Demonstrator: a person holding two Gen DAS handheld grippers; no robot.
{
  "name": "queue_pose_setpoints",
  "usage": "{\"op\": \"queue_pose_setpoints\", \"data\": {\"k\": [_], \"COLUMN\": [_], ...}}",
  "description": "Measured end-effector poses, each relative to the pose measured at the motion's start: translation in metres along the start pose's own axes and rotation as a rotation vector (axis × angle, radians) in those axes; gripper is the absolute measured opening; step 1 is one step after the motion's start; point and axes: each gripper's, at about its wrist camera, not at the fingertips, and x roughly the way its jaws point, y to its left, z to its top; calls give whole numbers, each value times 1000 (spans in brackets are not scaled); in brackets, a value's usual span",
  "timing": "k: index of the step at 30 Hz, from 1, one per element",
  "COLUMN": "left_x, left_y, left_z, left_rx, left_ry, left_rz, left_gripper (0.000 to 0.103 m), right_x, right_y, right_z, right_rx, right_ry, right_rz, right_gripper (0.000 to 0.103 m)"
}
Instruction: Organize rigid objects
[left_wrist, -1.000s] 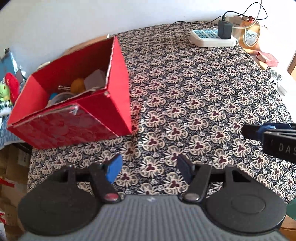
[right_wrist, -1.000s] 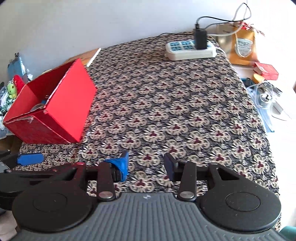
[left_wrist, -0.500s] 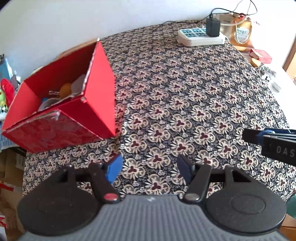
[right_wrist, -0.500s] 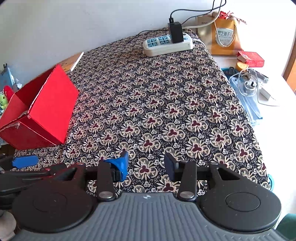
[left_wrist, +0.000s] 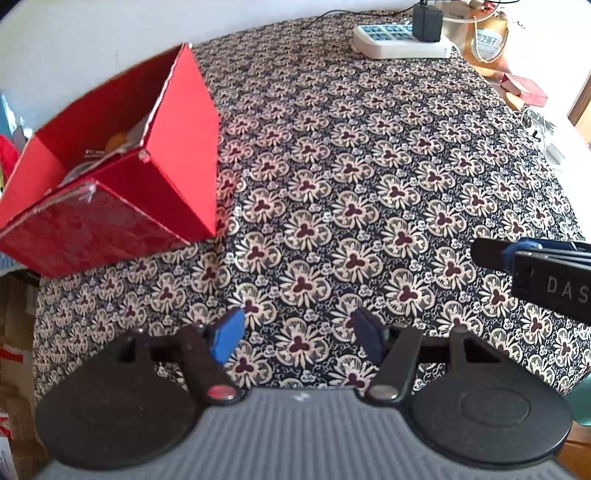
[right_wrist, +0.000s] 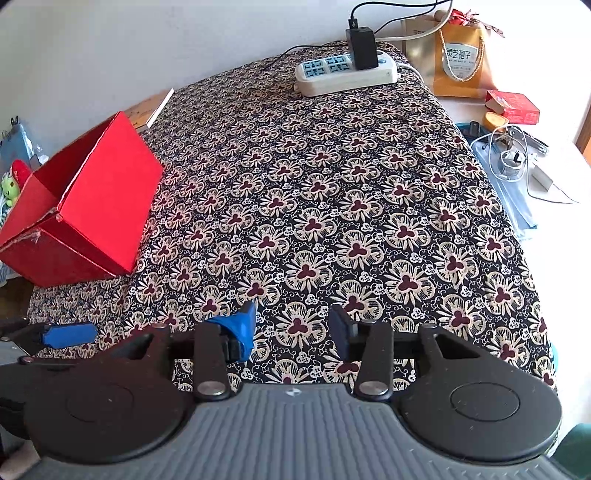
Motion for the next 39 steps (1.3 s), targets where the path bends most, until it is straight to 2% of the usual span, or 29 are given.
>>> {"op": "queue_pose_setpoints", "data": {"k": [10, 20, 31, 39], "left_x": [2, 0, 11, 17], "left_y": [-6, -14, 17, 66], "left_z": [4, 9, 8, 1], "left_rx": [-5, 21, -17, -22], "left_ry": [2, -34, -21, -25], "left_rz": [-17, -33, -27, -39], "left_gripper": [65, 65, 65, 65], "right_x": [-7, -9, 4, 21], "right_y": [-4, -10, 20, 67], "right_z": [3, 5, 5, 3], "right_rx": [-30, -33, -72, -64], "right_ry": [-29, -40, -11, 12], "right_rz": [-72, -77, -58, -76], "right_gripper": [28, 28, 29, 29]}}
